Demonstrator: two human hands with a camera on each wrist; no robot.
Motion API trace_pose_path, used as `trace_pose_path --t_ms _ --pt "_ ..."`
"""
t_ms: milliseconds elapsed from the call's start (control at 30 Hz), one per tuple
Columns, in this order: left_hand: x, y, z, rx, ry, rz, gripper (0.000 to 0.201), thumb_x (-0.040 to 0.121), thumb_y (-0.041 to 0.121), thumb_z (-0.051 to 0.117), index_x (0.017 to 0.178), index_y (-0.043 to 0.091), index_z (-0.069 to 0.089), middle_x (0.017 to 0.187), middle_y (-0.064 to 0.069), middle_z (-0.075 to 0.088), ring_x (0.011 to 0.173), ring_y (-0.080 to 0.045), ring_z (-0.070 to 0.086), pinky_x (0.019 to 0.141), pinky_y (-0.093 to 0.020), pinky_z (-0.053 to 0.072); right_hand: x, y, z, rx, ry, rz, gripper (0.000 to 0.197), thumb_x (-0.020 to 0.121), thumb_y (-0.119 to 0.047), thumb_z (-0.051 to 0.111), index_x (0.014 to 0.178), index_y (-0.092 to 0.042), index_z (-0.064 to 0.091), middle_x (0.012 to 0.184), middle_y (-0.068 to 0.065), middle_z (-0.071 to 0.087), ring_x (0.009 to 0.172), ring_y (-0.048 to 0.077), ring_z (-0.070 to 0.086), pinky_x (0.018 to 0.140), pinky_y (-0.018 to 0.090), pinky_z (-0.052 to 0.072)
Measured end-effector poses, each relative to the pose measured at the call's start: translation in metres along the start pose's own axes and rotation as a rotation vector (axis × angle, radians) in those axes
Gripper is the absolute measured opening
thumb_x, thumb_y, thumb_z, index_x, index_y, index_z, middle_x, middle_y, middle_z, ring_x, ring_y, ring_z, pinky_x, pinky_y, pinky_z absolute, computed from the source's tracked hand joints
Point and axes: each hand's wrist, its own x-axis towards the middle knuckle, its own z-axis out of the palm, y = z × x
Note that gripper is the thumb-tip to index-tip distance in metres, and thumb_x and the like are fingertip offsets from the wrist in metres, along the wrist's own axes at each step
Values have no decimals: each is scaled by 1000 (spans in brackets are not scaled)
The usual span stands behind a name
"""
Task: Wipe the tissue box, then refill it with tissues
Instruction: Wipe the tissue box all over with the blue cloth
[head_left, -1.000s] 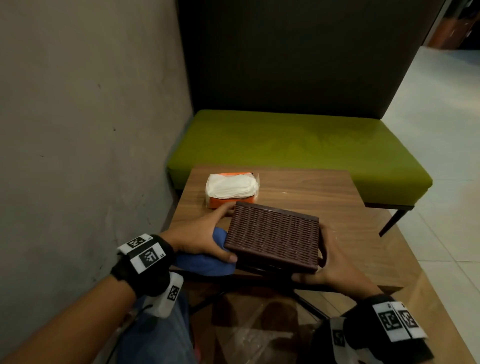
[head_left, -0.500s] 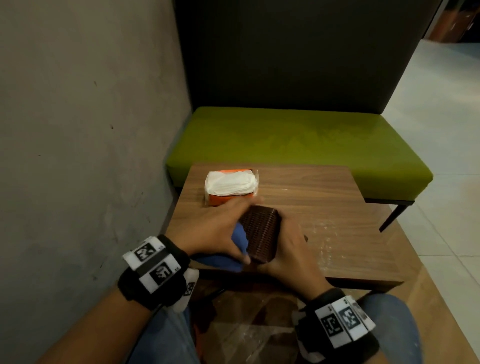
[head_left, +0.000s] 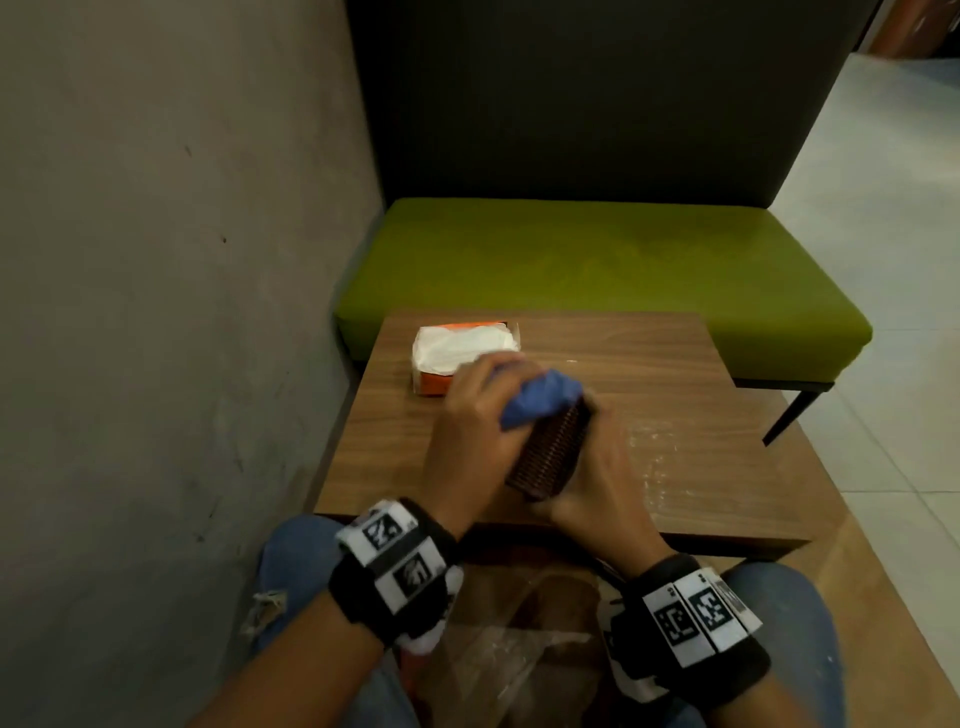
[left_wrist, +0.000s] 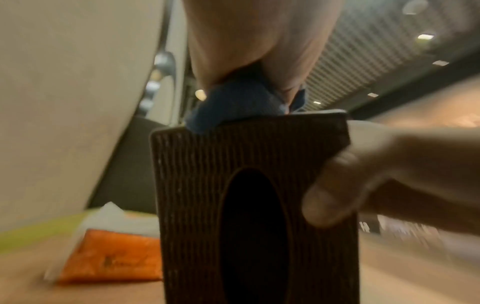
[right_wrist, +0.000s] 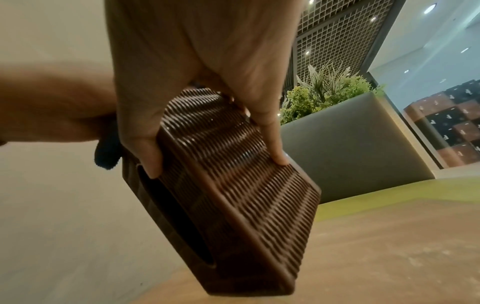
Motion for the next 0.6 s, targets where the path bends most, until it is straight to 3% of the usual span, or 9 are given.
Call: trace_pose_path --t_ms 67,133,200,267,367,433,533,600 --pt "9 0 -1 -18 45 -90 32 74 5 70 105 12 67 107 -6 61 101 -21 56 86 -38 47 1 6 0 1 16 35 94 59 -27 85 135 -19 29 121 -11 40 112 8 45 92 16 40" --pt "0 6 1 17 -92 88 33 75 8 67 107 13 67 109 -7 61 100 -23 55 87 -37 48 8 19 1 10 -25 83 97 63 -37 83 141 -16 29 132 -5 42 122 8 44 101 14 34" --pt "-12 6 0 59 -217 277 34 76 12 65 110 14 65 112 -9 60 100 -24 54 89 -33 45 12 27 1 -15 -100 111 100 67 -63 68 145 -13 28 136 0 45 128 14 45 108 10 22" --pt "0 -3 -3 69 -160 230 34 77 16 62 110 14 63 110 -10 60 99 -22 53 86 -33 44 15 21 -3 -1 -68 75 98 62 -54 70 141 -12 28 131 5 48 122 19 49 107 20 32" --pt "28 -2 -2 54 106 -62 27 78 19 63 105 14 67 104 -4 61 96 -19 54 82 -32 43 19 -1 -5 46 35 -37 90 56 -36 75 133 -10 35 123 5 48 111 21 51 91 33 47" --pt "24 10 4 121 90 15 31 75 14 67 106 16 67 107 -3 61 96 -21 54 82 -30 43 23 2 -6 35 52 -40 93 56 -33 76 136 -11 34 124 6 47 113 23 51 92 34 47" --pt "0 8 2 122 -52 287 32 75 12 68 107 14 69 109 -10 62 94 -28 57 82 -35 46 23 12 -13 54 20 14 95 55 -30 79 137 -22 32 129 9 49 119 26 53 98 32 46" --pt "5 -4 -2 99 -41 268 27 77 15 67 104 12 67 104 -10 63 92 -29 59 79 -40 48 20 6 -16 9 19 -74 91 57 -37 72 136 -19 30 125 11 49 115 26 53 95 32 46"
